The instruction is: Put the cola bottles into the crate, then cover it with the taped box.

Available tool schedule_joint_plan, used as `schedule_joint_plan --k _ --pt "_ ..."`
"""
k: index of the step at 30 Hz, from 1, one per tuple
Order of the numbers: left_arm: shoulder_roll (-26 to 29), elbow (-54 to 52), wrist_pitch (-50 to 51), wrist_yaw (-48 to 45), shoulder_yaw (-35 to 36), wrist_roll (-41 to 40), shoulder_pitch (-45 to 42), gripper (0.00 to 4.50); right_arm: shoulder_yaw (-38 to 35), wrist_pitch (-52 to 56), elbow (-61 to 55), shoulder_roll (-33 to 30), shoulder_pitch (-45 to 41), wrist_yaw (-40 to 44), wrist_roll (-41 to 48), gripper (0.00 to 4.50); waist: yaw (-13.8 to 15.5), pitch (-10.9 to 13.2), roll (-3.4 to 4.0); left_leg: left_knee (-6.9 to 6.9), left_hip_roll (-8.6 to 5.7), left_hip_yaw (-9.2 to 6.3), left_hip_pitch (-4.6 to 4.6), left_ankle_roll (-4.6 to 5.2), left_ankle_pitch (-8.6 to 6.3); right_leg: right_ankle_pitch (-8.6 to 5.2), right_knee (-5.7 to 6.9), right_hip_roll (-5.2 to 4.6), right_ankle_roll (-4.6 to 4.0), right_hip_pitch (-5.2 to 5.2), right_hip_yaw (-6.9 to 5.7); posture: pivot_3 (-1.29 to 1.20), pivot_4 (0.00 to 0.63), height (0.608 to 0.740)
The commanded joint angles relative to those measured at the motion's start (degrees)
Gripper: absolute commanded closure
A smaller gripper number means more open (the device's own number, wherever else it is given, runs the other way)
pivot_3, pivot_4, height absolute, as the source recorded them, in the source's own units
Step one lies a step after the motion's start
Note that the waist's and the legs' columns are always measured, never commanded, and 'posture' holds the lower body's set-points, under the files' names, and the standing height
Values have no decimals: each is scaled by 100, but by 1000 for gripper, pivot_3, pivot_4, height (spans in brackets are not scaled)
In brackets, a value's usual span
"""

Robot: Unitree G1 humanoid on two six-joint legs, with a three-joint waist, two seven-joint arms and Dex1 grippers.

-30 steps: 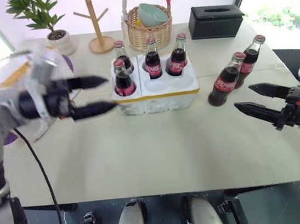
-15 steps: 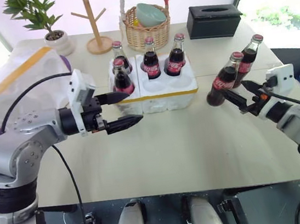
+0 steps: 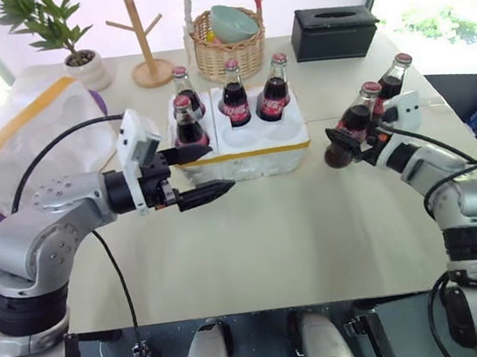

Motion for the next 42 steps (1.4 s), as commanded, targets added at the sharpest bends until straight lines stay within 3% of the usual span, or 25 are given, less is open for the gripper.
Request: schedule_joint_plan --k 1,8,14,24,29,39,42 --pt "21 -126 -102 11 64 -94 -120 0 -140 -128 -131 12 -149 172 66 1695 -5 0 0 0 0 0 0 0 0 0 0 0 0 0 0 0 150 736" --pt "158 -136 -61 84 271 -162 -39 0 -628 427 -1080 -103 -400 188 810 1680 -17 14 23 -1 0 2 -14 0 0 0 2 0 1 -17 3 0 150 736" --pt "421 -243 44 238 717 -388 219 0 -525 1145 -1692 171 -1479 77 1626 1680 -153 23 37 -6 2 7 -33 -1 1 1 13 1 1 -54 10 0 150 736" --pt "457 -359 -66 631 1001 -449 467 0 890 672 -837 1300 -2235 303 706 1680 -116 20 33 -4 2 5 -39 -2 1 1 11 2 1 -50 7 0 150 736" --pt "435 -439 -89 778 1081 -490 564 0 1209 254 -36 1819 -2295 320 220 1680 -146 20 33 -6 2 5 -40 -2 1 1 11 2 1 -52 7 0 150 736" --pt "458 -491 -146 925 1087 -556 632 0 1828 -275 925 1887 -2469 850 -843 1680 -161 20 33 -7 2 5 -36 -4 3 1 12 3 1 -53 7 0 150 736" --pt "438 -455 -188 922 1003 -518 581 0 1871 -204 997 1919 -2501 918 -980 226 -170 20 32 -8 3 5 -35 -4 3 1 12 3 1 -53 7 0 150 736"
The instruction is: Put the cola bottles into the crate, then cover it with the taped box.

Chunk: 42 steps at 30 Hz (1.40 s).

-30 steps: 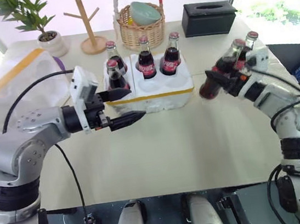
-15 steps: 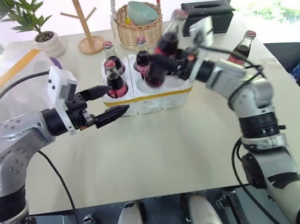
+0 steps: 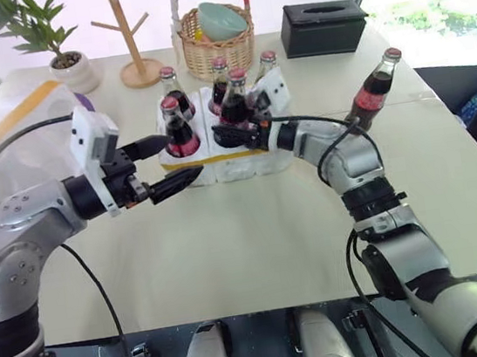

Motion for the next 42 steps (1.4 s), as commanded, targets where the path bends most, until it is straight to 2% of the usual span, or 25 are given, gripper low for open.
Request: schedule_joint_plan --k 1,3,9,11,14,19,24,28,42 --pt "16 -76 -171 -12 47 -21 -78 0 76 -82 -45 37 -188 121 -160 28 -1 -1 -1 0 0 0 0 0 0 0 0 0 0 0 0 0 150 736" --pt "-2 -55 -200 -25 -26 -11 -128 0 2 -47 -266 -7 -116 32 -194 28 1 0 -1 0 0 0 1 0 0 0 1 0 0 0 -1 0 150 736" --pt "-46 -32 -229 -41 -186 -13 -253 0 -877 901 -1860 -581 488 -190 450 28 104 -1 -1 1 -2 0 -4 -1 0 0 -2 -3 0 2 -1 0 150 736" --pt "-48 -27 -222 -44 -201 -35 -272 0 -1208 1308 -2410 -876 761 -265 716 28 114 -1 -2 3 -3 1 -4 -1 0 0 -3 -5 0 3 0 0 150 736" --pt "-74 -4 -230 -65 -280 -6 -300 0 -2067 2077 -3362 -1661 1475 -325 1202 28 168 -1 -2 1 -2 0 -1 0 0 0 -2 -4 0 3 -3 0 150 736" --pt "-169 59 -254 -78 -423 17 -414 0 -2842 2455 -3798 -2442 2337 -682 1221 28 155 -2 -4 5 -3 2 1 0 0 0 -4 -4 0 7 -1 0 150 736" --pt "-347 110 -297 -125 -676 51 -611 0 -3109 2112 -3312 -2605 2587 -1187 822 28 116 -2 -4 3 -2 1 7 1 0 0 -1 -1 -1 7 1 0 150 736" --pt "-444 92 -273 -161 -782 27 -741 0 -3012 1684 -2682 -2511 2458 -1440 570 28 130 -2 -4 3 -2 2 5 1 0 0 -3 -2 -1 8 2 0 150 736" --pt "-458 29 -260 -126 -805 43 -706 0 -2309 -562 1002 -2209 855 -1327 -250 28 50 -2 -4 4 -3 2 3 0 0 0 -7 -2 0 9 2 0 150 736"
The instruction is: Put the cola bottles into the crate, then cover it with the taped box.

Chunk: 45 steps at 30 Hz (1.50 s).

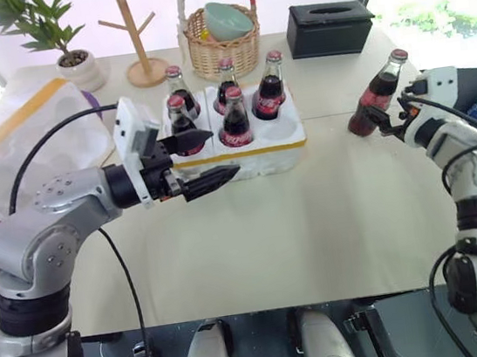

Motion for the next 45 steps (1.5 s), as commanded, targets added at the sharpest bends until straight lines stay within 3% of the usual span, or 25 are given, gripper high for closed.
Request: schedule_joint_plan --k 1,6,9,11,18,27,36,45 --pt "40 -122 -89 5 114 -11 -29 0 31 -566 637 -5 -428 55 -171 28 -24 0 0 0 0 0 0 0 0 0 0 0 0 0 1 0 150 736" --pt "27 -108 -97 25 112 6 -39 0 138 -1063 1672 60 -891 45 -344 28 -44 0 0 -1 0 0 1 0 0 0 -1 0 0 0 0 0 150 736" --pt "17 -117 -97 41 110 7 -45 0 129 -1385 2060 76 -1040 95 -399 813 -36 0 0 -2 0 0 0 0 0 0 -1 0 0 0 0 0 150 736" --pt "19 -116 -97 47 113 7 -50 0 105 -1504 2107 83 -1089 161 -367 1745 -31 0 0 -1 0 1 0 -1 1 0 -2 -1 0 0 1 0 150 736" --pt "104 -109 -52 63 214 -23 -8 0 -102 -1387 798 97 -1003 658 166 1753 -44 8 13 -2 0 1 0 -1 1 0 -1 0 0 -2 1 0 150 736" --pt "427 -251 12 166 664 -159 427 0 223 534 -2132 252 -882 1366 1500 1753 -38 25 41 -10 4 2 -3 -1 0 0 4 3 1 -15 3 0 150 736" --pt "377 -284 -27 289 646 -160 379 0 1021 487 -2219 424 -802 1591 1057 1753 3 23 35 1 -1 2 -7 -1 0 0 2 -2 1 -5 1 0 150 736" --pt "426 -234 -77 249 670 -94 410 0 1191 660 -2328 434 -481 2126 1096 1753 -22 23 35 0 0 1 -5 -1 0 0 1 -1 1 -6 1 0 150 736"
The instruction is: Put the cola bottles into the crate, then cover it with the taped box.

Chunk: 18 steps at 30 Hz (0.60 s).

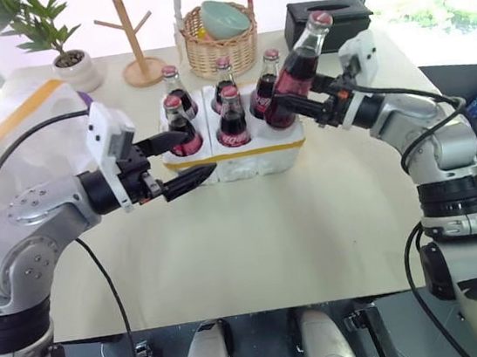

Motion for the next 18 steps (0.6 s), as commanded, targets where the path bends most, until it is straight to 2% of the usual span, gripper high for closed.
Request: schedule_joint_plan --k 1,5,11,13,15,18 --pt "55 -94 -114 -14 153 -28 -38 0 -58 -116 -265 -17 -19 155 70 1753 6 0 0 0 0 0 0 0 0 0 0 0 0 0 0 0 150 736" --pt "24 -72 -131 -15 97 0 -67 0 147 -286 69 61 -11 193 -179 1753 5 0 0 0 0 0 0 0 0 0 0 0 0 0 0 0 150 736" --pt "36 -32 -127 -47 59 18 -144 0 803 -649 1095 200 -291 132 -1048 1753 -10 -1 -1 1 0 0 1 0 0 0 1 0 0 0 0 0 150 736" --pt "48 -34 -125 -60 64 19 -145 0 912 -737 1359 242 -358 189 -1211 740 -15 -7 -12 1 0 0 4 -1 0 0 2 0 0 2 1 0 150 736" --pt "71 -50 -105 -63 95 3 -126 0 958 -756 1477 261 -389 217 -1292 13 -14 -10 -17 1 0 0 8 -1 0 0 3 1 0 4 0 0 150 736" --pt "179 -106 -51 -94 170 -19 -16 0 842 -631 1189 204 -326 289 -1183 13 -6 -13 -22 5 1 0 10 -1 1 0 5 0 0 10 0 0 150 736"
